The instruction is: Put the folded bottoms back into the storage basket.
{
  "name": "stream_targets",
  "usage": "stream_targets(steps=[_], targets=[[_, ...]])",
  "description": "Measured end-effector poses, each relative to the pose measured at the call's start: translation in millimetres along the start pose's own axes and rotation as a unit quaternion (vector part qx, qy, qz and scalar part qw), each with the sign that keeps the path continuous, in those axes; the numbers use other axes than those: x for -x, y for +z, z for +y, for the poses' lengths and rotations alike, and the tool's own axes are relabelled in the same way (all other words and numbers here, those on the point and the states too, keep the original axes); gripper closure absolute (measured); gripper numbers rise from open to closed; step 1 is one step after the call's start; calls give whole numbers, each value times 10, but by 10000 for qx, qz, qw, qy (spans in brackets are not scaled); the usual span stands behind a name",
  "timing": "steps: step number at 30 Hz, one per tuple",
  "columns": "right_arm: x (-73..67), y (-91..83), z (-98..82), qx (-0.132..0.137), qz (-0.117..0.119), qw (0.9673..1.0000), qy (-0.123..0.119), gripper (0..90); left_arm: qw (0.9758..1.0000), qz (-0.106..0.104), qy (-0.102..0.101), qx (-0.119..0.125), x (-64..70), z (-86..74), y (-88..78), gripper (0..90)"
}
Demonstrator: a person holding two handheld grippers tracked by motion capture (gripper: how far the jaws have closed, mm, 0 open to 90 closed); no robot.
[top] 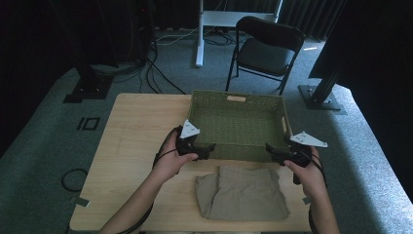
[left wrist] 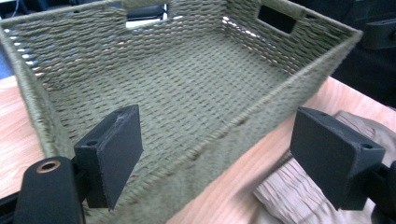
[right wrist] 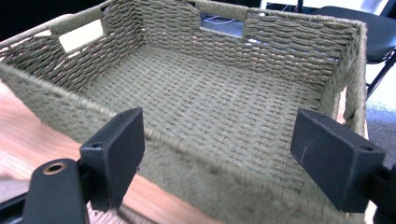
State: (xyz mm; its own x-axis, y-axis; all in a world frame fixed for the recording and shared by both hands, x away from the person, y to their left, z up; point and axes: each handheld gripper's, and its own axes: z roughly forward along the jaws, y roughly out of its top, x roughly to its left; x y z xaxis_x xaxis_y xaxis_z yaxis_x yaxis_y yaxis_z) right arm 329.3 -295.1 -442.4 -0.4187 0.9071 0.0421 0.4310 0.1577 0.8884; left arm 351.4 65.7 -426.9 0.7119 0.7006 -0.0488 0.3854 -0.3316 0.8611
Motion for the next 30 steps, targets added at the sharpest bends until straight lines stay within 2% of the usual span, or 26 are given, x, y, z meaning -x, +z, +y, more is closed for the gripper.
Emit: stream_targets(steps=[4, 12, 20, 24, 26, 28, 30], targets=[[-83, -77, -87, 37, 79, 10000, -38, 173, 9999, -126, 70, 13, 143, -55, -38, 180], [-245, -196, -326, -17, 204, 9998, -83, 173, 9993, -314, 147, -163, 401, -222, -27, 180], [-355, -209, -633, -354, 223, 9991, -95, 172, 9978, -443, 155, -460, 596, -470, 90, 180], [-373, -196, -762, -501, 178, 9986, -79, 172, 9970, -432, 125, -628, 654, -603, 141, 180], [-371, -187, -819, -578, 153, 9982, -66, 173, 9966, -342, 151, -735, 674, -676, 169, 180], [-365, -180, -871, -648, 63, 9978, -77, 172, 9962, -311, 48, -810, 677, -736, 193, 180], [-357, -175, -925, -702, 34, 9975, -24, 172, 9964, -173, -5, -834, 685, -795, 209, 181]])
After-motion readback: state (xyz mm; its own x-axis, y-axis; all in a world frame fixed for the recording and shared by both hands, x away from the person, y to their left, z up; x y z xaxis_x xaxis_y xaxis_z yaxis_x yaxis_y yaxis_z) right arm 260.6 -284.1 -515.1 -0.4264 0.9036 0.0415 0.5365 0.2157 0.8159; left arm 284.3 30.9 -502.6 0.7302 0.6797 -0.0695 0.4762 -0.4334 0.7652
